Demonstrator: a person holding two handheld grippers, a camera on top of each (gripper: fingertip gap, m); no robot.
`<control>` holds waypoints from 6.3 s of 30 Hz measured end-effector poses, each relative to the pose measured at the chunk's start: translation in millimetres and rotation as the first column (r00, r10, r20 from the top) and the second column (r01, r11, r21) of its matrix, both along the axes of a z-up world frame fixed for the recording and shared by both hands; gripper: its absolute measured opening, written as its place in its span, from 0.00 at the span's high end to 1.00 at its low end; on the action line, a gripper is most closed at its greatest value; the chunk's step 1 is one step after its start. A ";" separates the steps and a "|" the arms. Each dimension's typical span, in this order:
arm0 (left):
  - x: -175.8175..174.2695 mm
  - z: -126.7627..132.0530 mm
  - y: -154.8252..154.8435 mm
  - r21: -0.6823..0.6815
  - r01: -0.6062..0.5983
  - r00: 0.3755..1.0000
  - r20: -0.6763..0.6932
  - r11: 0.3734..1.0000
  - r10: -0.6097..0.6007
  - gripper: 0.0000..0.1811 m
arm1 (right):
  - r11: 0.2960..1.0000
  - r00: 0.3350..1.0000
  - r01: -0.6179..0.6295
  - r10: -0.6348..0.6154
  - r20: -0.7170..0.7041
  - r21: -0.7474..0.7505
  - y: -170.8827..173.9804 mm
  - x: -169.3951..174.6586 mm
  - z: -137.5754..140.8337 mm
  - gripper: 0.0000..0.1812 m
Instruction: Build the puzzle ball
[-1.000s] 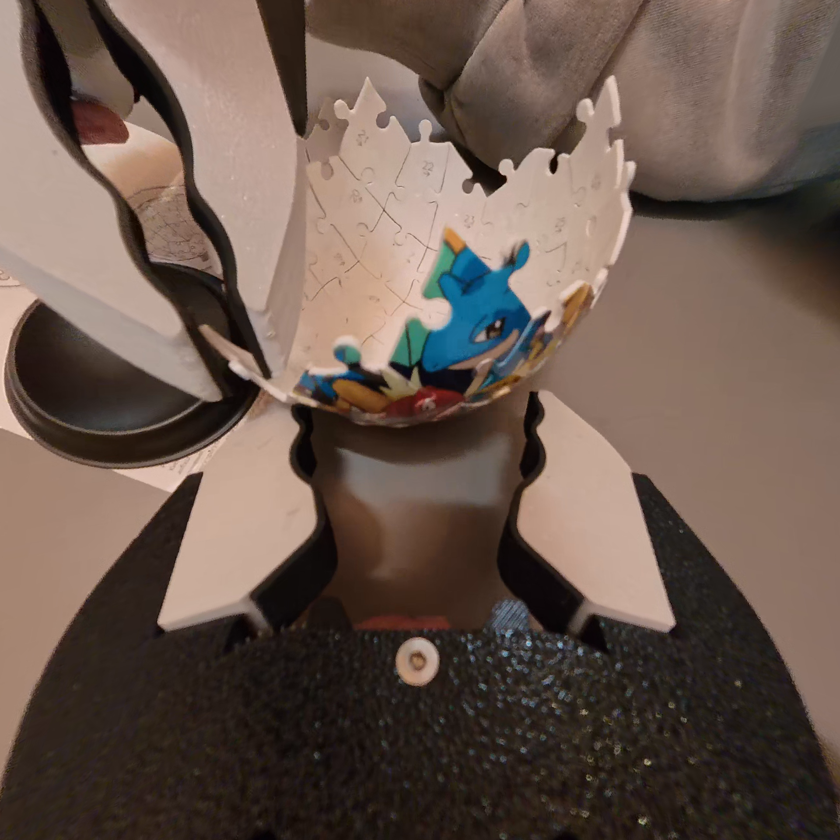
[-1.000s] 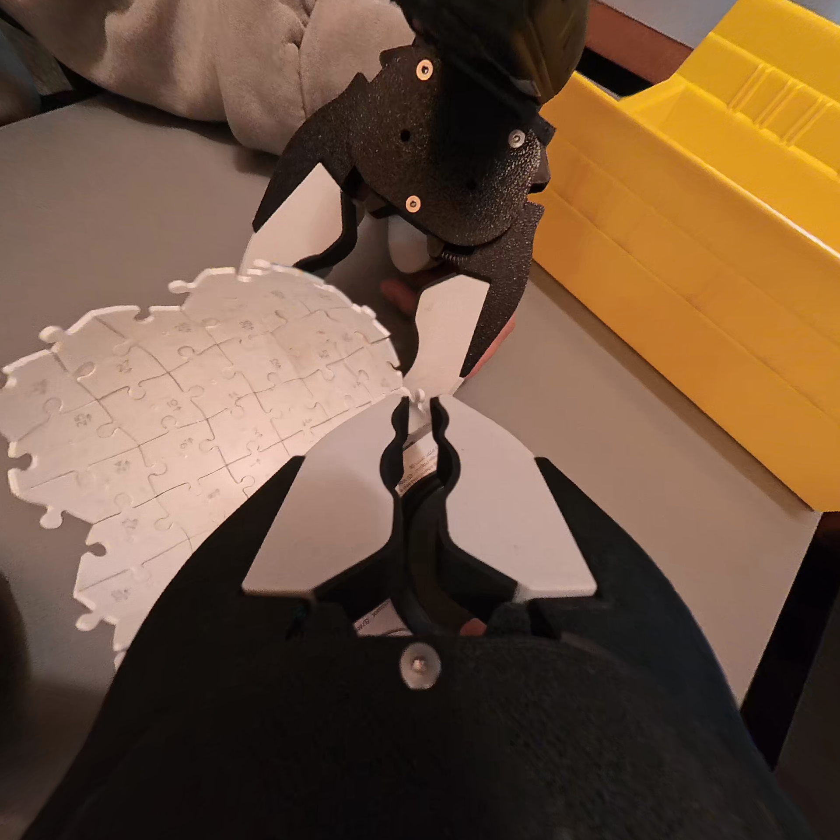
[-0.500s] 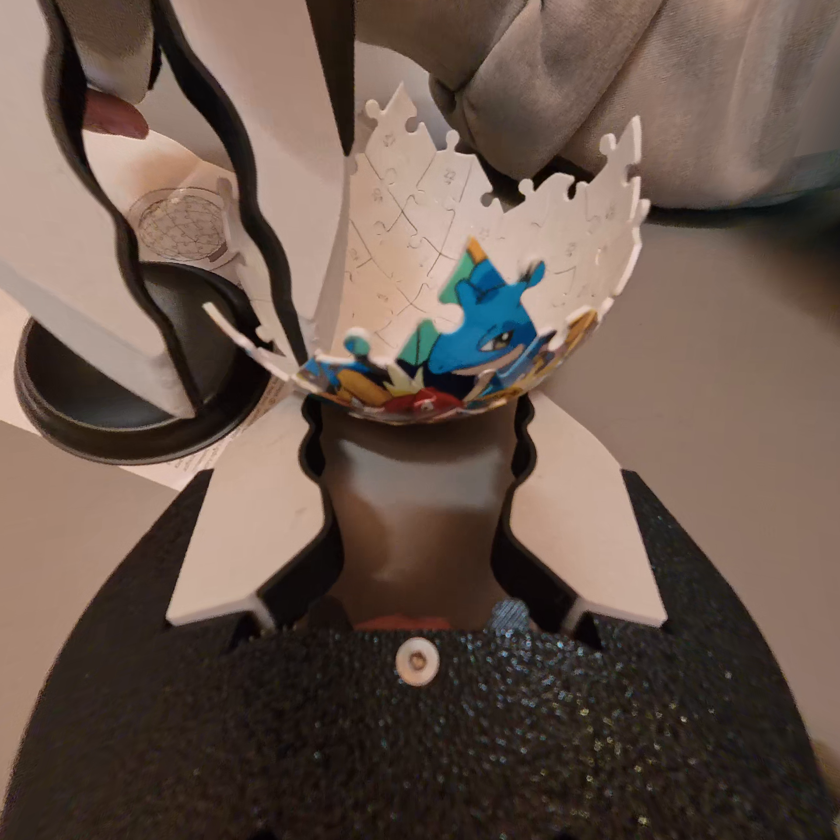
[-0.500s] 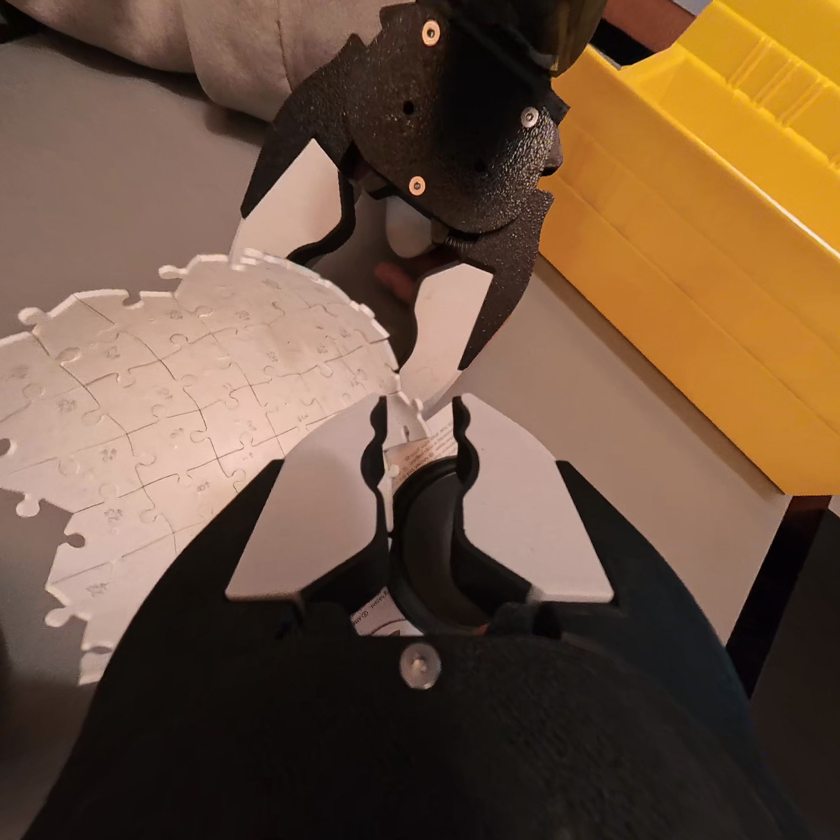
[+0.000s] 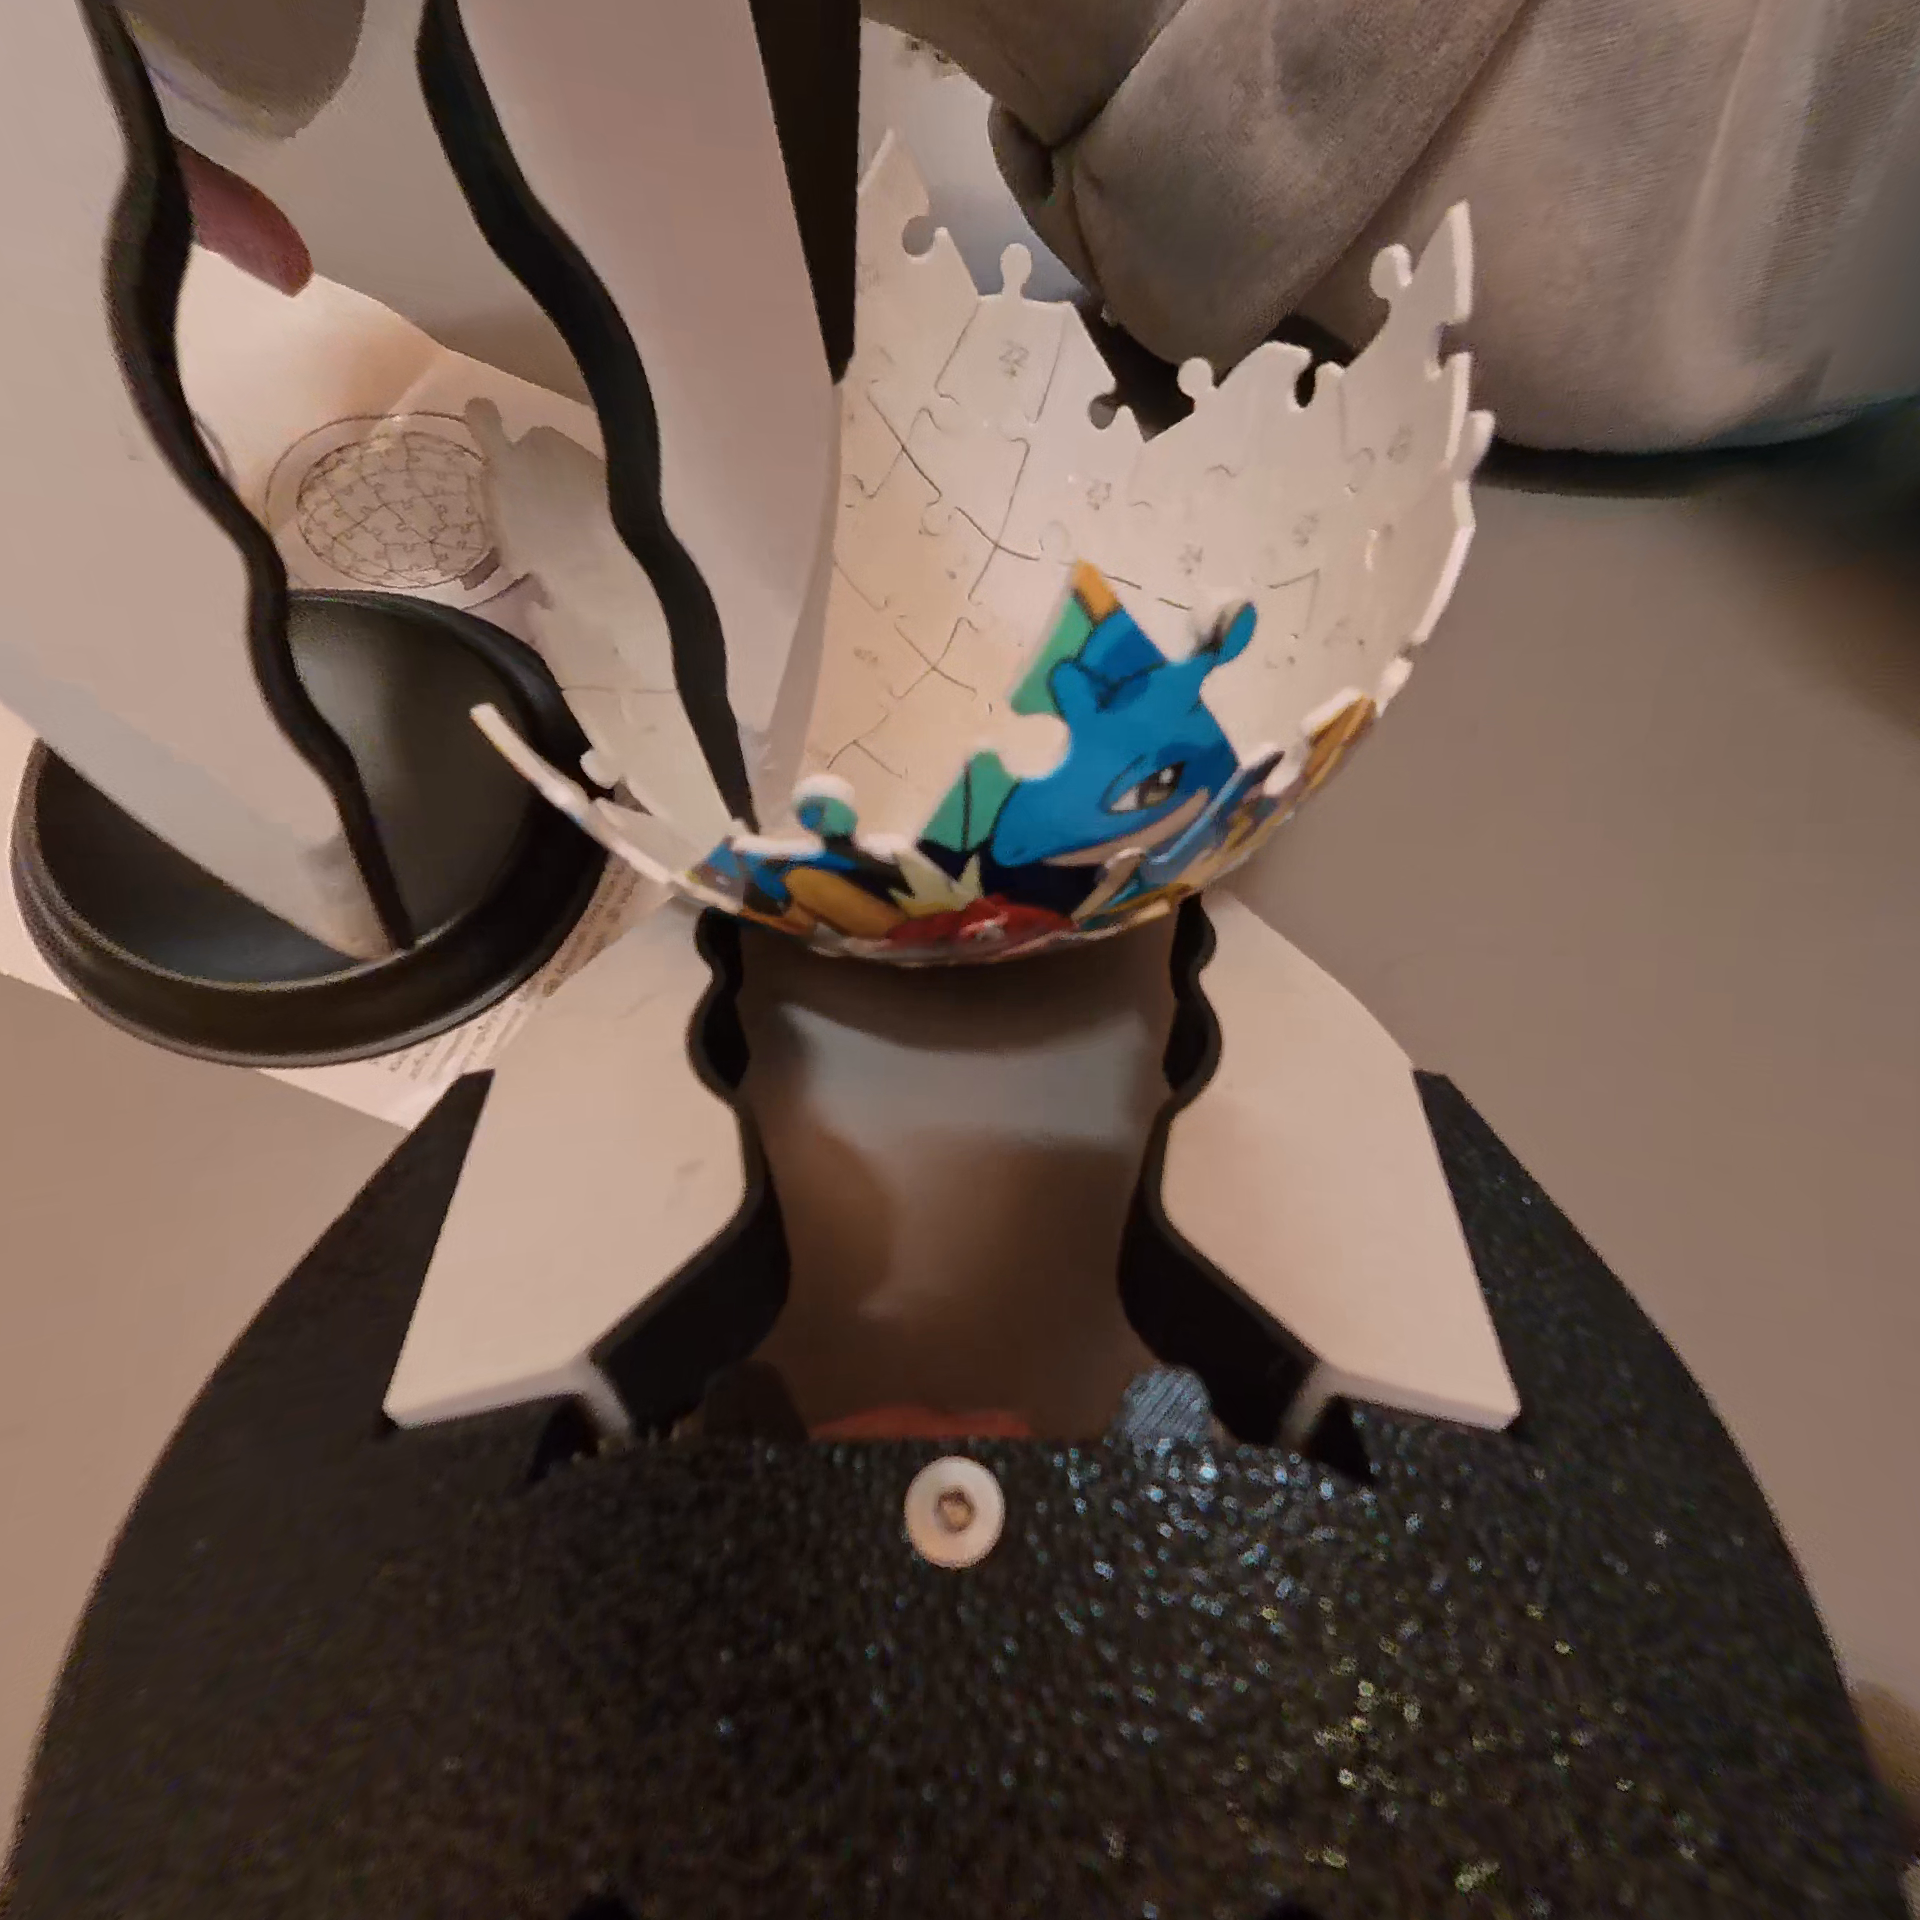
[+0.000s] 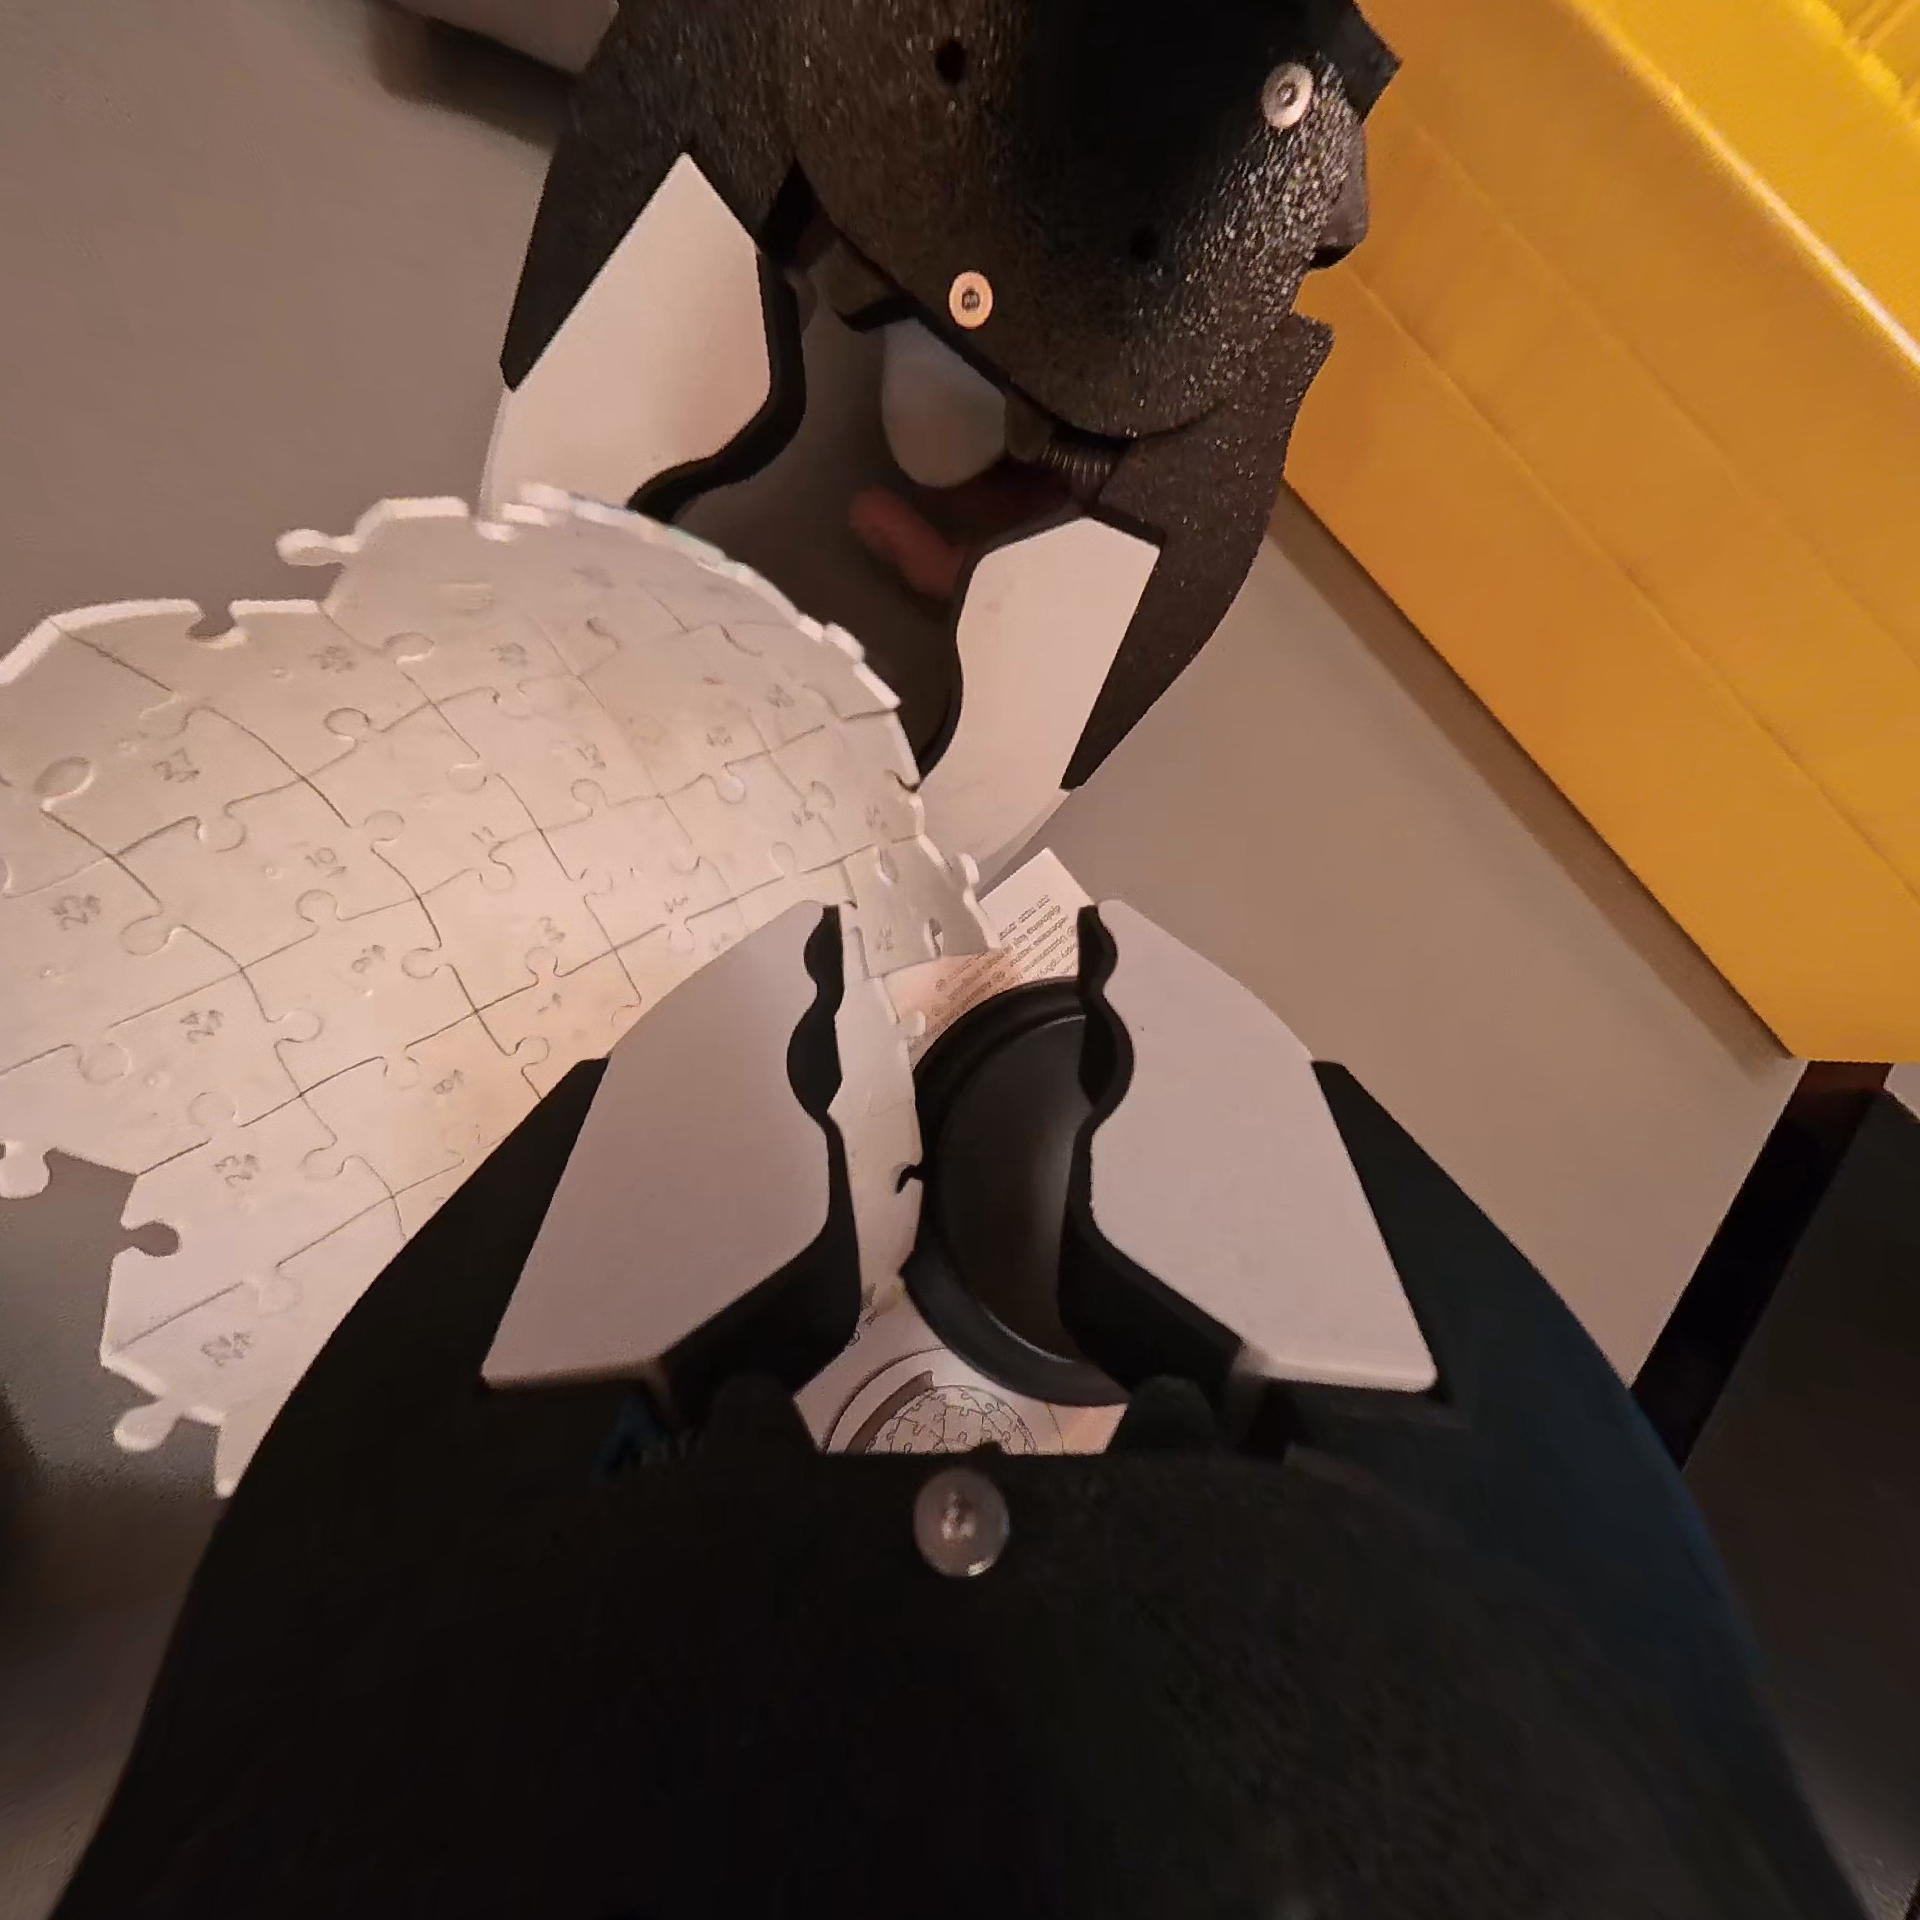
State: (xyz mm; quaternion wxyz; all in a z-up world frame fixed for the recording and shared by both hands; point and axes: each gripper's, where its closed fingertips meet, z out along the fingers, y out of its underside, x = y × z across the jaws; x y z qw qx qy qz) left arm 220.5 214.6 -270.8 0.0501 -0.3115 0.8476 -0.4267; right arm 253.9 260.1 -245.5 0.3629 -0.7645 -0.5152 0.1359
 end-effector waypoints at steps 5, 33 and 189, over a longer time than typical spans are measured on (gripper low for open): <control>-0.4 -0.4 -0.3 0.003 0.003 1.000 -0.001 1.000 -0.003 0.57 | 1.000 0.999 0.005 -0.005 0.032 0.008 2.0 -0.1 -2.5 0.73; -0.6 -1.0 -1.8 0.025 0.016 1.000 0.019 1.000 -0.016 0.58 | 0.996 0.989 0.079 -0.084 0.122 0.039 12.4 6.0 2.1 0.64; -10.6 0.7 5.7 0.037 0.050 0.997 0.056 0.998 -0.052 0.70 | 0.937 0.950 0.303 -0.282 -0.132 0.174 -24.1 20.9 87.6 0.59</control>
